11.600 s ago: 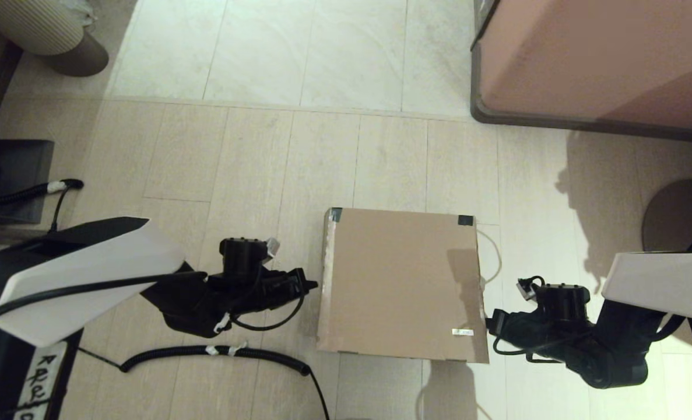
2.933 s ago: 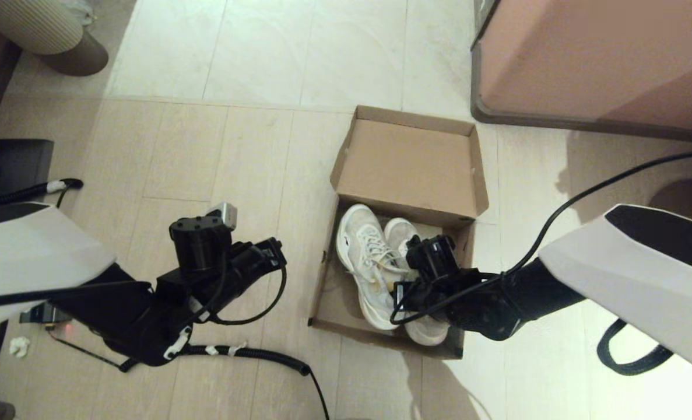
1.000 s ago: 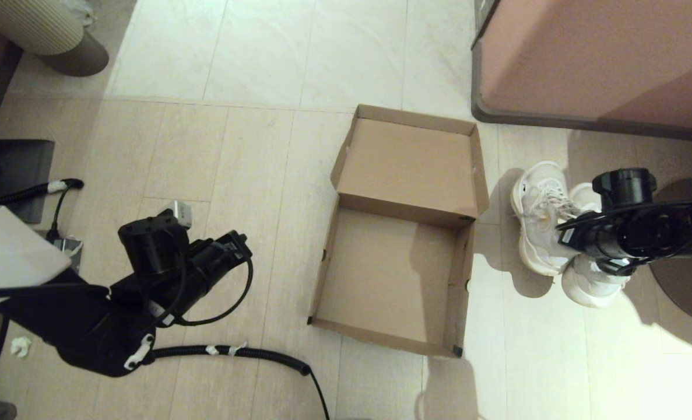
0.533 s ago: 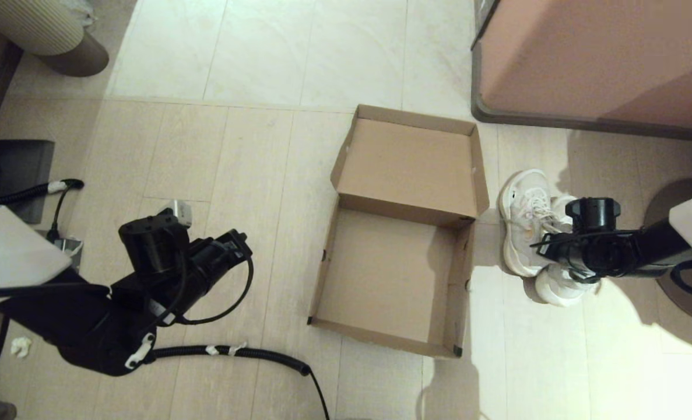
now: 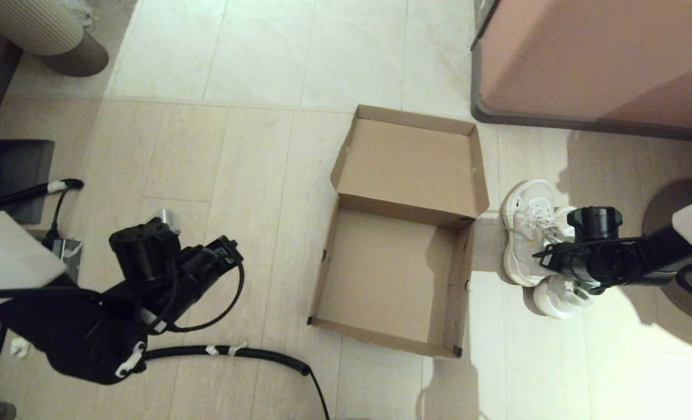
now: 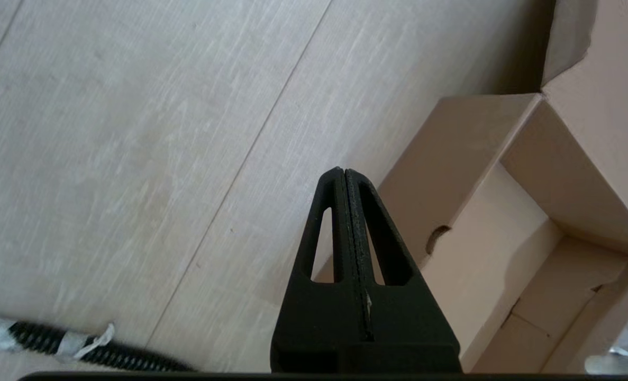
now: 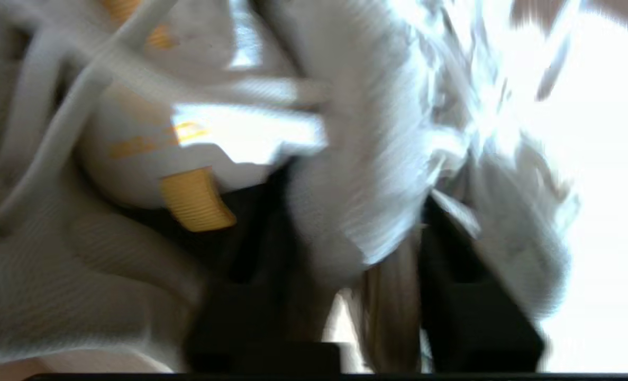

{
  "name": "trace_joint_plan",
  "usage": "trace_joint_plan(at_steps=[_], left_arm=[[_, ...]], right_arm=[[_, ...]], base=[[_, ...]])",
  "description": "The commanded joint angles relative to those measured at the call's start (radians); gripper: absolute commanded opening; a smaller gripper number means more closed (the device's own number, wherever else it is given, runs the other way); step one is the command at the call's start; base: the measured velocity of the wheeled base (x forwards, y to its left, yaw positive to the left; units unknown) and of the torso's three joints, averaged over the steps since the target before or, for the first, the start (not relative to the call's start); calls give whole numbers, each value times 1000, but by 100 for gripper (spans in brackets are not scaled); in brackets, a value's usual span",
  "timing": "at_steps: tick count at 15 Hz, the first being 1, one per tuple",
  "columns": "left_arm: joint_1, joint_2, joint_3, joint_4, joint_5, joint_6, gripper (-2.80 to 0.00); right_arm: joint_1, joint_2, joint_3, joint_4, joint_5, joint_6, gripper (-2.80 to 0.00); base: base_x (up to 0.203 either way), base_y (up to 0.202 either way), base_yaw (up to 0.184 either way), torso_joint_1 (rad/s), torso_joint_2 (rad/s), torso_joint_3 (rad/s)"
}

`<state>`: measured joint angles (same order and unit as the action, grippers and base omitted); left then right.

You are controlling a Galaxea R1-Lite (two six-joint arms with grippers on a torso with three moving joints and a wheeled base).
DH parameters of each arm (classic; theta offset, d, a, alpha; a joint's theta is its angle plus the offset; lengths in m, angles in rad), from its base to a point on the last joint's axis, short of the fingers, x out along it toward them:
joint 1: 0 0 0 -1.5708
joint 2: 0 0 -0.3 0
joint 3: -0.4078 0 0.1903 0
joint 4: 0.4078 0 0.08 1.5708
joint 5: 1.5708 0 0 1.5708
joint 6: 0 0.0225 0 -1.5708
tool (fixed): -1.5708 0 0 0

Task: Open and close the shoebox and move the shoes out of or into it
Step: Put the shoes out of the shoe box

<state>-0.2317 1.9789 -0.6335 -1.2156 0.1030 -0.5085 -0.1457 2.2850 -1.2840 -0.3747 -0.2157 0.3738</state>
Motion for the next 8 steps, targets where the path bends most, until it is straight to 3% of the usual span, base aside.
trace_joint_plan(at_steps=[1, 5, 8], left_arm=[[5, 2, 11, -10, 1, -4, -280], [15, -27, 19, -10, 3, -4, -280], [21, -42, 56, -31, -1, -8, -280]], right_arm=[[0, 13, 9, -6, -1, 4, 0], [-6, -45, 61, -41, -6, -2, 0], [-7, -168, 182, -43, -5, -2, 0]], base=[[0, 0, 0, 0, 0, 0], [0, 0, 0, 0, 0, 0], [0, 0, 0, 0, 0, 0]])
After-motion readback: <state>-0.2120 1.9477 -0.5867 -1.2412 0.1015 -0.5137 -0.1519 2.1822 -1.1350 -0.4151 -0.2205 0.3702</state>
